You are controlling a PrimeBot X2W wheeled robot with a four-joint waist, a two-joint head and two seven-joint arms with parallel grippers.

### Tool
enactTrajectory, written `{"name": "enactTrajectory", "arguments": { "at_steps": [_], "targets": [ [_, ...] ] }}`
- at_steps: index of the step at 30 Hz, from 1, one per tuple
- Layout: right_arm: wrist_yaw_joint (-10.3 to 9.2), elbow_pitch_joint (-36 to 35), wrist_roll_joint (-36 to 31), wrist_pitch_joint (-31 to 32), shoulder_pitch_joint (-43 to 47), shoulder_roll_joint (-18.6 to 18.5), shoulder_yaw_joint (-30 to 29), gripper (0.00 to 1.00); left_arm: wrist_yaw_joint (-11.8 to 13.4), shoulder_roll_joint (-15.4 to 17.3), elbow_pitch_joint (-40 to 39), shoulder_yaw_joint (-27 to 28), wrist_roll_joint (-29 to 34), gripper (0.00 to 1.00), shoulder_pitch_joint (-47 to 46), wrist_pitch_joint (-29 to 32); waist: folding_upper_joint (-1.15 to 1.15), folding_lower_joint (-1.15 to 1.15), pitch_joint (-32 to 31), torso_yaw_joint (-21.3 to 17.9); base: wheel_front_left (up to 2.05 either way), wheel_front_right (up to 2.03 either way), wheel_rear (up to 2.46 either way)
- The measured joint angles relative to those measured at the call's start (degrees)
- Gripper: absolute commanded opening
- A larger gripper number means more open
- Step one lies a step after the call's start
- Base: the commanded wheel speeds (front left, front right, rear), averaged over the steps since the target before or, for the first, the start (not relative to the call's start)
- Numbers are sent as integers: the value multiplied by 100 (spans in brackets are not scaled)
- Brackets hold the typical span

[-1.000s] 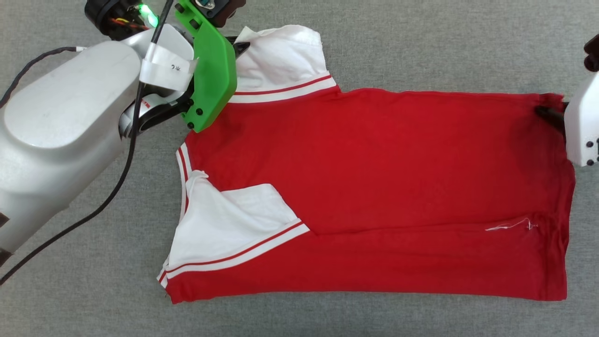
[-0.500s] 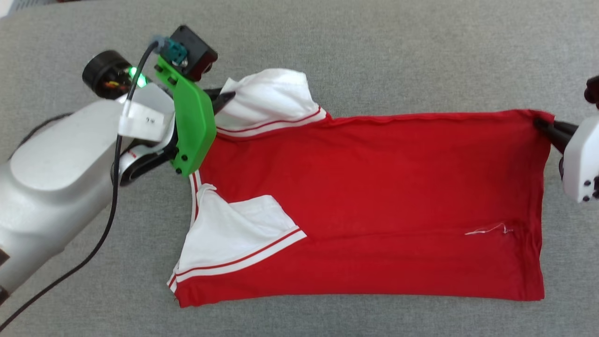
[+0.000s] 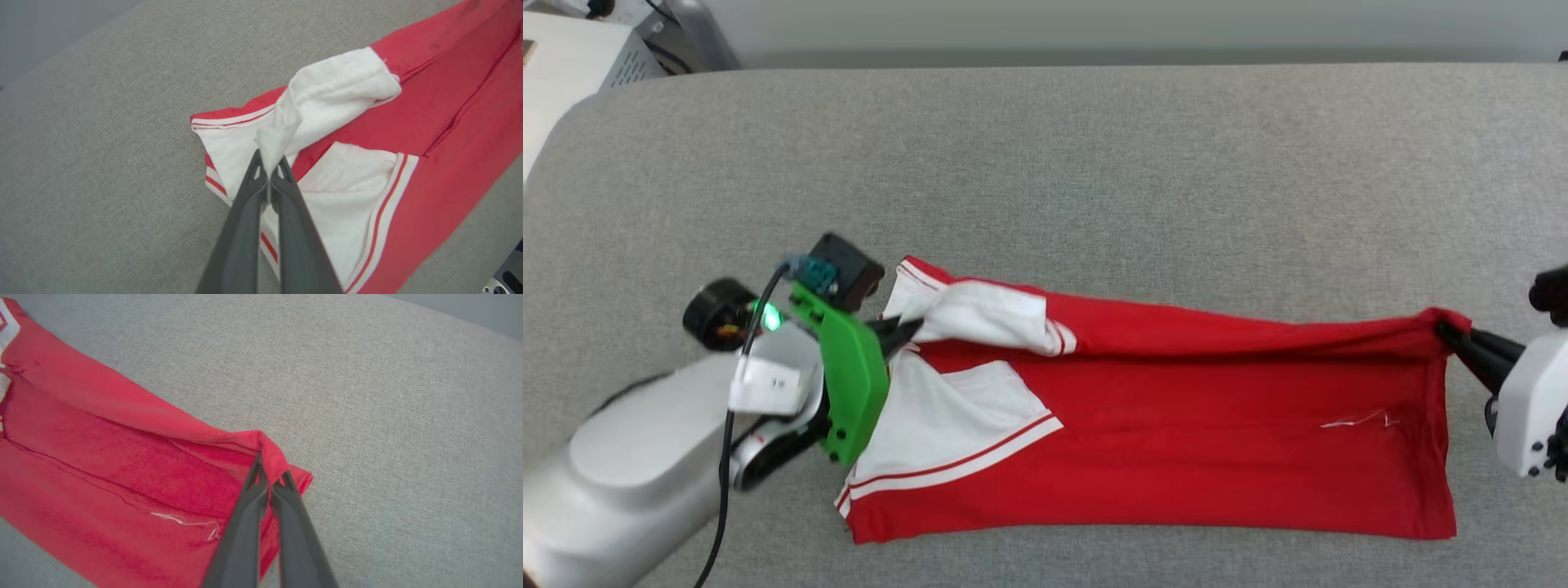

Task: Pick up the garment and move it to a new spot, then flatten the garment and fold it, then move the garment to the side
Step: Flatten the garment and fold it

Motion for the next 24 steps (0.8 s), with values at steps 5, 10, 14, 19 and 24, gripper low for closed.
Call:
{"name": "enactTrajectory", "arguments": {
  "at_steps": [5,10,14,19,24],
  "targets": [
    [0,-248,-79,-30,639,51,-285,0,276,190,-296,-4,-56,0,643,-201,0,0,-134,-32,0,0,0],
    [0,-412,-193,24,1223,198,-519,0,430,283,-457,-5,-208,0,1115,-294,0,0,-195,-39,0,0,0],
    [0,-552,-234,97,1591,304,-742,0,520,312,-470,-4,-208,0,1354,-348,0,0,-222,-24,0,0,0],
    [0,-572,-233,276,2034,494,-883,0,577,293,-394,-4,-205,0,1521,-379,0,0,-195,5,0,0,0],
    [0,-519,-230,327,2189,704,-993,2,581,201,-223,14,-216,17,1607,-555,0,0,-146,15,0,0,0]
  ]
}}
